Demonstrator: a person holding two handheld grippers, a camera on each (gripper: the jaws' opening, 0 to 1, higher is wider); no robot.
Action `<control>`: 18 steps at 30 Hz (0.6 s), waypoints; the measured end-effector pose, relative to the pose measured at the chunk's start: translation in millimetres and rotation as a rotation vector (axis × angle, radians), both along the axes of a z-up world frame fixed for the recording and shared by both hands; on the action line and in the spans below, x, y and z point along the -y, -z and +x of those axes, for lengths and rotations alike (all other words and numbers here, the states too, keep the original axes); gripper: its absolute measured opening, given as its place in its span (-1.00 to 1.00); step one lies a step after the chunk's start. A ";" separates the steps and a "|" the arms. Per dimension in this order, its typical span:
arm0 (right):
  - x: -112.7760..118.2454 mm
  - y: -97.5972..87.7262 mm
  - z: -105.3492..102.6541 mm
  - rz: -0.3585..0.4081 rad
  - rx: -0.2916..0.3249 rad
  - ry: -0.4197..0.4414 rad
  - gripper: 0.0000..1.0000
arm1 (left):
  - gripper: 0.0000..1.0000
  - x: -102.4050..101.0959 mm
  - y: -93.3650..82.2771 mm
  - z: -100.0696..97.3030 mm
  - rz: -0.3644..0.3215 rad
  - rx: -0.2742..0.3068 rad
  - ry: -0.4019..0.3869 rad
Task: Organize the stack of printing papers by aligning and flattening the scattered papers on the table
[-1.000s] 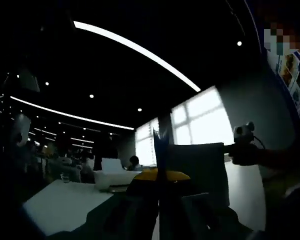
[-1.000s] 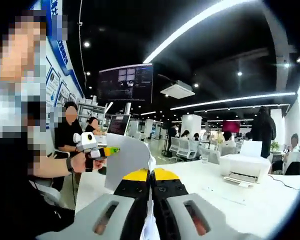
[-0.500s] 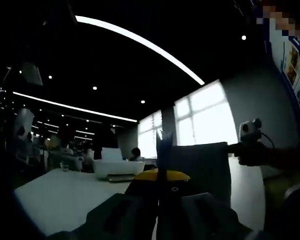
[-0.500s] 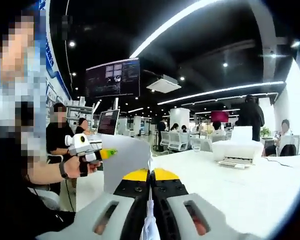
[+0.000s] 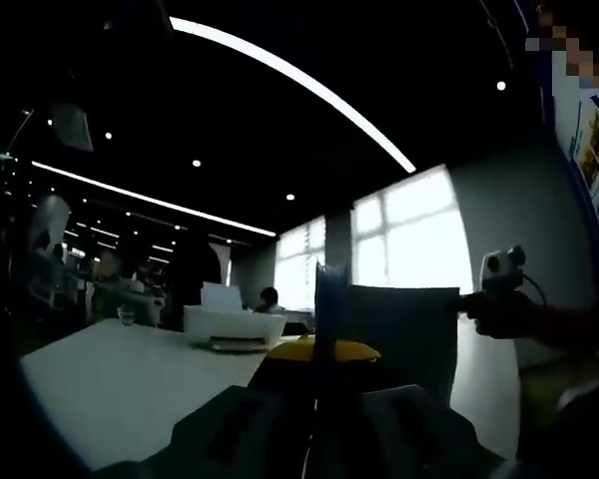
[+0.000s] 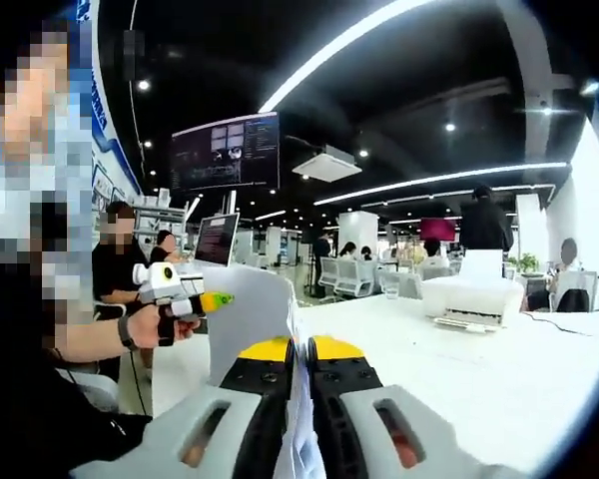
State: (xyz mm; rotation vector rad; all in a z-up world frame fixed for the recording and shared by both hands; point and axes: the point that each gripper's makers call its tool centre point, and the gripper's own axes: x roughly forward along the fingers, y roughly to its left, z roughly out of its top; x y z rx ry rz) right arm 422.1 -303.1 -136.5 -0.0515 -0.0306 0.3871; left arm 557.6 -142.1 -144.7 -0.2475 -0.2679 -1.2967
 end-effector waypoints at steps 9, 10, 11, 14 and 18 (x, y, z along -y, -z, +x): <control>-3.6 5.8 3.5 -0.016 -0.013 0.001 -1.00 | -0.88 -4.0 1.6 6.9 -0.036 -0.089 0.023; -3.5 5.7 4.0 -0.012 -0.013 0.001 -1.00 | -0.88 -4.3 1.4 6.9 -0.037 -0.091 0.024; -3.5 5.1 4.6 -0.004 -0.016 0.003 -1.00 | -0.88 -4.5 0.9 6.7 -0.035 -0.092 0.026; -4.3 0.1 4.2 0.004 -0.010 0.011 -1.00 | -0.88 -5.5 -1.7 7.1 -0.024 -0.077 0.016; -10.6 1.1 5.1 0.044 -0.025 -0.016 -1.00 | -0.88 -5.5 -1.6 8.3 -0.027 -0.089 0.023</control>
